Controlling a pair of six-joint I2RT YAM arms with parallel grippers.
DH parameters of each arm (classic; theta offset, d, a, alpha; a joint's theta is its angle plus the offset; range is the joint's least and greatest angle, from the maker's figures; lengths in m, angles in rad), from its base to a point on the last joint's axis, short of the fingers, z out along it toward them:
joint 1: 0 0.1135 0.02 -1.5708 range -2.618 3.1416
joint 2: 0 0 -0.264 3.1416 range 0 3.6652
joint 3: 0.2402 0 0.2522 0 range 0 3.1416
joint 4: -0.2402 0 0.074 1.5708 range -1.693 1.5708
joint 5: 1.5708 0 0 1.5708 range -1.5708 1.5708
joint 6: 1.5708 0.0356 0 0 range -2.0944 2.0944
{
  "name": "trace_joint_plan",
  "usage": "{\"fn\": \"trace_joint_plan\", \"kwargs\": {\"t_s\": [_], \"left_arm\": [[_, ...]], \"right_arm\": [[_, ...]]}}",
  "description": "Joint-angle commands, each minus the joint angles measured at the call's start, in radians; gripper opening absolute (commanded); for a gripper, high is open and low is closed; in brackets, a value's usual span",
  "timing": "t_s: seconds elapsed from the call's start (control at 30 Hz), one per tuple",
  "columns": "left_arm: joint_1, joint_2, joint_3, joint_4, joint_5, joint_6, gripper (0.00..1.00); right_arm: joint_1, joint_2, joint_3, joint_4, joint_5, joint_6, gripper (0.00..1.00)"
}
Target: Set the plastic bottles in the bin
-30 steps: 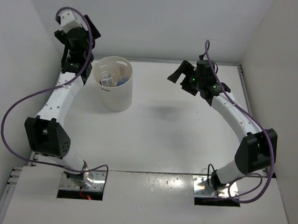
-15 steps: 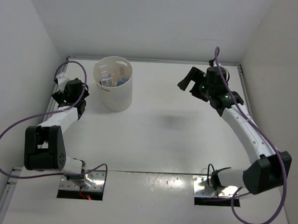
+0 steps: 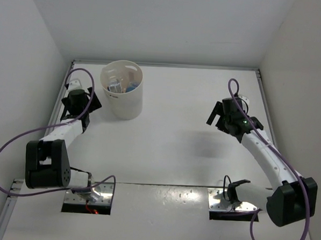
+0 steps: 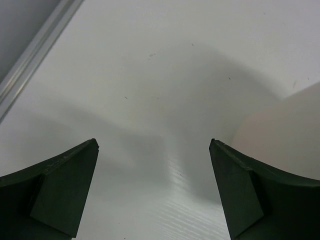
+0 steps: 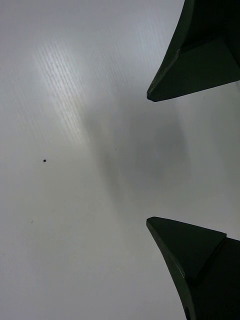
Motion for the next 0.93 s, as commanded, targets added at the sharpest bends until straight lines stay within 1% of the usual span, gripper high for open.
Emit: {"fn": "trace_joint_plan", "kwargs": {"t_s": [0.0,0.13,0.3,0.33,0.4,0.43,0.47,0.5,0.53,0.57,0.63,0.7,0.77,0.8,0.83,0.87,0.9], "left_arm": [[0.013,0.005,0.002,0.002,0.116,0.044,1.00],[0.013,0.005,-0.031,-0.008,0.056,0.044,1.00],[0.013,0.027,-0.022,-0.028,0.044,0.044,1.00],[0.013,0.039,-0.012,-0.028,0.054,0.044,1.00],[0.013,0.030,-0.012,0.003,0.143,0.096,1.00],[0.013,0.021,-0.024,0.064,0.187,0.115,1.00],[0.013,0.010,-0.045,0.096,0.264,0.147,1.00],[0.013,-0.001,-0.045,0.127,0.286,0.147,1.00],[0.013,-0.001,-0.045,0.150,0.286,0.147,1.00],[0.013,-0.001,-0.045,0.166,0.286,0.117,1.00],[0.013,-0.001,-0.012,0.166,0.297,0.084,1.00],[0.013,0.028,0.030,0.138,0.361,0.113,1.00],[0.013,0.060,0.039,0.129,0.392,0.130,1.00],[0.013,0.061,0.039,0.129,0.442,0.156,1.00],[0.013,0.061,0.039,0.129,0.442,0.174,1.00],[-0.013,0.061,0.027,0.129,0.417,0.175,1.00],[-0.013,0.051,-0.007,0.153,0.400,0.175,1.00]], "right_arm": [[-0.006,-0.028,-0.002,-0.018,0.047,0.016,1.00],[-0.006,-0.049,-0.001,-0.027,0.047,-0.018,1.00],[-0.006,-0.058,0.012,-0.039,0.057,-0.039,1.00],[-0.006,-0.058,0.012,-0.039,0.057,-0.051,1.00],[-0.006,-0.058,0.038,-0.039,0.067,-0.062,1.00],[-0.006,-0.058,0.038,-0.039,0.067,-0.062,1.00],[-0.006,-0.068,0.038,-0.039,0.079,-0.062,1.00],[-0.006,-0.084,0.038,-0.030,0.091,-0.062,1.00],[-0.006,-0.095,0.029,-0.030,0.091,-0.062,1.00],[-0.006,-0.104,0.029,-0.016,0.091,-0.062,1.00],[-0.006,-0.117,0.004,-0.007,0.082,-0.062,1.00],[-0.006,-0.126,0.004,-0.019,0.082,-0.062,1.00],[-0.006,-0.135,-0.016,-0.035,0.082,-0.062,1.00],[-0.006,-0.135,-0.016,-0.045,0.082,-0.062,1.00],[-0.006,-0.150,-0.031,-0.045,0.082,-0.062,1.00],[-0.006,-0.172,-0.043,-0.045,0.082,-0.062,1.00],[-0.006,-0.186,-0.043,-0.045,0.082,-0.062,1.00]]}}
